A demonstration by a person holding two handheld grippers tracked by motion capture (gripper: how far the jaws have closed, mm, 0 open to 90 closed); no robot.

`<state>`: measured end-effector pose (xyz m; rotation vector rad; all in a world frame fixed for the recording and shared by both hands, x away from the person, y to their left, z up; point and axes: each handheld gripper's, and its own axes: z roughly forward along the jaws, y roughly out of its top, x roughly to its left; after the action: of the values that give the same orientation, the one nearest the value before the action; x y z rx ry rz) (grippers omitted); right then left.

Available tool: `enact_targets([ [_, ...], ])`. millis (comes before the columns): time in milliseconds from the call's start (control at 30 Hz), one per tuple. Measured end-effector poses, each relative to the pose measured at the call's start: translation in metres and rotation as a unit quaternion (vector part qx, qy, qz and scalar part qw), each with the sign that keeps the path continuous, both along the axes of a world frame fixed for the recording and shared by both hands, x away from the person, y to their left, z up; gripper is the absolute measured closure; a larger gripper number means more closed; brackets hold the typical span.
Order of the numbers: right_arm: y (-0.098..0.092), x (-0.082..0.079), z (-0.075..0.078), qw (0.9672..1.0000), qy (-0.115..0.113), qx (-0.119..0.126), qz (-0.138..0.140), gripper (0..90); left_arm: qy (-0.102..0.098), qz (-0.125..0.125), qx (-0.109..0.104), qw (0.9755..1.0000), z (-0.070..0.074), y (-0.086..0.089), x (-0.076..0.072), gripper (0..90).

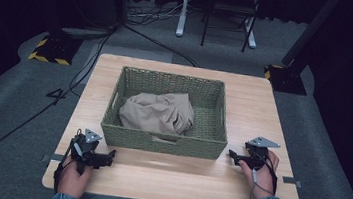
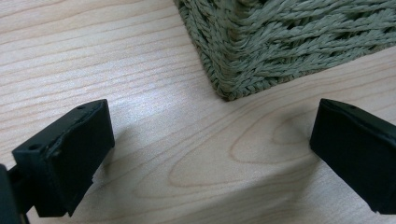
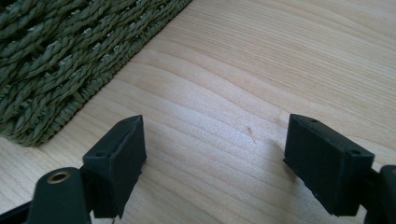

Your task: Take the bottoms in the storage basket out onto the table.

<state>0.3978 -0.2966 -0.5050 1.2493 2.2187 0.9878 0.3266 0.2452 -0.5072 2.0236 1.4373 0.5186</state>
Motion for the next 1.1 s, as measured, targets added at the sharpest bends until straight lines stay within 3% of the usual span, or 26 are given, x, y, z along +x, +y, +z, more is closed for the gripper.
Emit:
enact_targets([
  [733,-0.001,0.000,0.000,1.0000,0.003,0.003,0.005,21.3,0.000,0.000,0.000,1.0000,0.000,0.000,0.000,0.1],
  [867,-0.002,0.001,0.001,0.9998,0.008,0.018,-0.001,21.3,0.000,0.000,0.000,1.0000,0.000,0.000,0.000,0.1],
  [1000,-0.008,0.002,0.009,0.9998,0.014,0.015,0.001,23.0,0.000,0.000,0.000,1.0000,0.000,0.000,0.000,0.1],
  [1100,-0.012,0.002,0.020,0.9994,0.017,0.031,0.003,23.4,0.000,0.000,0.000,1.0000,0.000,0.000,0.000,0.1],
])
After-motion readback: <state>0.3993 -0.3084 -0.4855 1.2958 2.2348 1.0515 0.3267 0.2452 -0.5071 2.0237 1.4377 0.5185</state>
